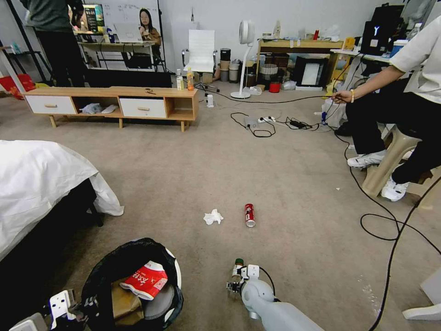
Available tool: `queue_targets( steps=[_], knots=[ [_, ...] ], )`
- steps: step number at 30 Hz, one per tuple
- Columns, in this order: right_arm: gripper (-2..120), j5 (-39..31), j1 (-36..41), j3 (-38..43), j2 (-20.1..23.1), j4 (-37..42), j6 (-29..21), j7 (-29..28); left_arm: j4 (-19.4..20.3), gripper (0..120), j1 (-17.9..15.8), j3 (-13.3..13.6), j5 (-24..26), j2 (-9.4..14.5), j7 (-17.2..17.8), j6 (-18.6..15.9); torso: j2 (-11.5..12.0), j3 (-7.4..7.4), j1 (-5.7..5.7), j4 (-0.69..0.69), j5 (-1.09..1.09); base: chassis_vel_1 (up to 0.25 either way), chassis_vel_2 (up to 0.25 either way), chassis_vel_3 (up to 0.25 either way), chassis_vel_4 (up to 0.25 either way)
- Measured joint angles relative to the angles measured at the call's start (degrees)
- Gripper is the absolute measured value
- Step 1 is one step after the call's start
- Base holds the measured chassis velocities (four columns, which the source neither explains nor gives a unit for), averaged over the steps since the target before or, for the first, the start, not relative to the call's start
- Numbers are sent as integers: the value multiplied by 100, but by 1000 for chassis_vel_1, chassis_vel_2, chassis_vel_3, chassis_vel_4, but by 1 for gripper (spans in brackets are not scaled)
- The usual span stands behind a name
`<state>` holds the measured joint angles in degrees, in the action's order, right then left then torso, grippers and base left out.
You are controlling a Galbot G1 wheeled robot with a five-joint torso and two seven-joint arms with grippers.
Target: Pick up the trash bin and place the garbage on the floor into it.
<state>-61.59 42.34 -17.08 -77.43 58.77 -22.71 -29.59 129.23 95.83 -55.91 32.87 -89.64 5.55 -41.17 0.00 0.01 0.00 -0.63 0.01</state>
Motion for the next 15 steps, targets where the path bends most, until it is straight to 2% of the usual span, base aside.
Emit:
queue_targets(
  steps=[1, 2, 3, 4, 6, 10, 15],
  knots=[
    [65, 20, 17, -3, 8, 5, 7, -1, -8, 2, -2, 4, -2, 2, 0, 0, -1, 0, 0, -1, 1, 0, 0, 0, 0],
    [65, 20, 17, -3, 8, 5, 7, -1, -8, 2, -2, 4, -2, 2, 0, 0, -1, 0, 0, -1, 1, 0, 0, 0, 0],
    [58, 43, 34, -9, 21, 16, 13, -4, -12, 2, -6, 8, -4, 3, -2, 0, -2, 0, 0, -2, 2, 0, 0, 0, 0],
    [58, 43, 34, -9, 21, 16, 13, -4, -12, 2, -6, 8, -4, 3, -2, 0, -2, 0, 0, -2, 2, 0, 0, 0, 0],
    [46, 62, 54, -23, 42, 33, 21, -10, -22, 2, -19, 19, -10, 4, -3, 1, -2, 1, 0, -4, 3, 0, 0, 0, 0],
    [38, 86, 78, -58, 60, 82, 27, -9, -26, 2, -27, 28, -15, 3, -4, 1, -2, 0, 0, 2, -1, 0, 0, 0, 0],
    [34, 105, 115, -78, 85, 150, 51, -10, -33, 2, -30, 27, -21, 2, -4, 1, -1, -1, 0, 1, -1, 0, 0, 0, 0]
  ],
)
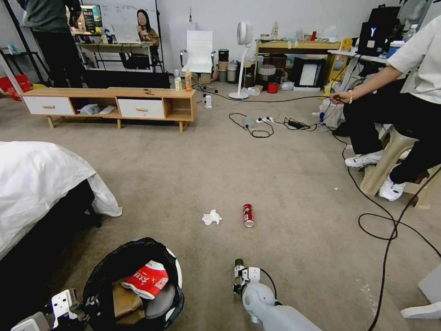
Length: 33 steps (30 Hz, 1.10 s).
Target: Pick up the trash bin and place the garbage on the floor into it.
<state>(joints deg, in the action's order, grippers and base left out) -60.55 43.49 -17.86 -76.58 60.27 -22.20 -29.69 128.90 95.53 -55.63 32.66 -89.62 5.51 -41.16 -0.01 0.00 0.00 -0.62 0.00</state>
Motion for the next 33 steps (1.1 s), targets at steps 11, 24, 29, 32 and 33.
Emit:
queue_targets(
  steps=[11, 24, 29, 32, 33],
  knots=[
    [34, 189, 107, -64, 479, 1300, 375, 26, 2, 2, -42, 4, 10, 16, 10, -20, 3, -2, 0, -1, -3, 0, 0, 0, 0],
    [33, 458, -427, -13, 1517, 3924, 383, -183, 60, 2, -143, 5, 80, 24, 37, -54, 2, -1, 0, -2, -1, 0, 0, 0, 0],
    [33, 246, -992, -55, 1759, 5021, 317, -76, 69, 2, -170, -4, 121, 37, 50, -65, 2, -1, 0, -1, 1, 0, 0, 0, 0],
    [33, 115, -1118, -73, 1800, 5264, 294, -54, 83, 2, -170, -3, 131, 36, 52, -68, 2, -1, 0, -1, 0, 0, 0, 0, 0],
    [33, -136, -1264, -101, 1840, 5588, 240, -44, 99, 2, -166, 3, 140, 32, 54, -69, 2, -1, 0, -1, 1, 0, 0, 0, 0]
  ],
)
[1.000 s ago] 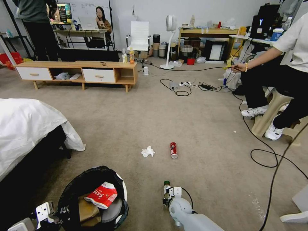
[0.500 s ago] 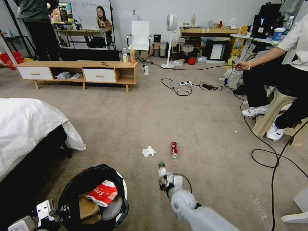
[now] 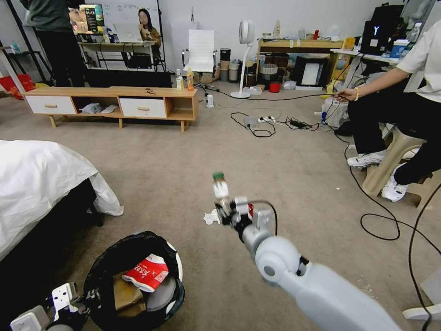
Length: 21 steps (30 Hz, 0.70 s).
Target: Pick up the trash bin and place the garbage on the floor into it.
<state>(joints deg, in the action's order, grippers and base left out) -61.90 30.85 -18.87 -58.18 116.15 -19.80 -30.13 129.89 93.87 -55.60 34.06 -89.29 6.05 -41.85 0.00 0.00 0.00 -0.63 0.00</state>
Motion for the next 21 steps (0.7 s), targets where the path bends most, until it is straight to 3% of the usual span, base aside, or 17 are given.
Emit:
queue_targets(
  steps=[4, 13, 21],
  knots=[
    [33, -1219, -334, -83, -23, 823, -283, -167, 48, 2, 0, 21, 9, -10, 5, -14, 0, 0, 0, 0, 0, 0, 0, 0, 0],
    [33, -2621, -783, -358, -190, 1305, -644, -394, 120, 2, -1, 56, 13, -18, 11, -26, 0, 0, 0, 1, 0, 0, 0, 0, 0],
    [33, -3113, -1096, -752, -133, 1206, -1078, -297, 197, 2, 31, 68, 15, -17, 14, -30, 0, 0, 0, 1, 0, 0, 0, 0, 0]
  ],
)
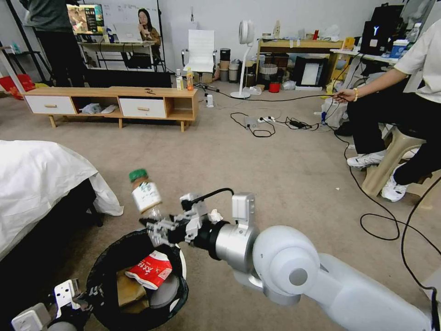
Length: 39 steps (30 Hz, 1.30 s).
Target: Pick up the trash bin and place the garbage on the floor into it.
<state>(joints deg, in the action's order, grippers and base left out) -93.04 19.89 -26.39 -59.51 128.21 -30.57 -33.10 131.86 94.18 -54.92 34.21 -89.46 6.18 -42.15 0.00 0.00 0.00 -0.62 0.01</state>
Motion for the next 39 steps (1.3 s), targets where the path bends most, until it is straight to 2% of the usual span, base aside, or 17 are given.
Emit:
queue_targets(
  steps=[4, 18, 39],
  knots=[
    [33, -23, -85, -278, 26, -45, -239, -18, 41, 2, 17, -15, 29, 13, 0, 0, 0, 0, 0, 0, 0, 0, 0, 0, 0],
    [33, 463, -71, -1136, 28, -390, -341, -163, 100, 2, 26, -8, 77, 3, 3, 0, 0, 0, 0, 0, 0, 0, 0, 0, 0],
    [33, 893, 154, -1536, -335, -942, -335, -218, 71, 2, -8, 42, 74, -44, -26, 2, 0, 0, 0, 0, 0, 0, 0, 0, 0]
  ],
)
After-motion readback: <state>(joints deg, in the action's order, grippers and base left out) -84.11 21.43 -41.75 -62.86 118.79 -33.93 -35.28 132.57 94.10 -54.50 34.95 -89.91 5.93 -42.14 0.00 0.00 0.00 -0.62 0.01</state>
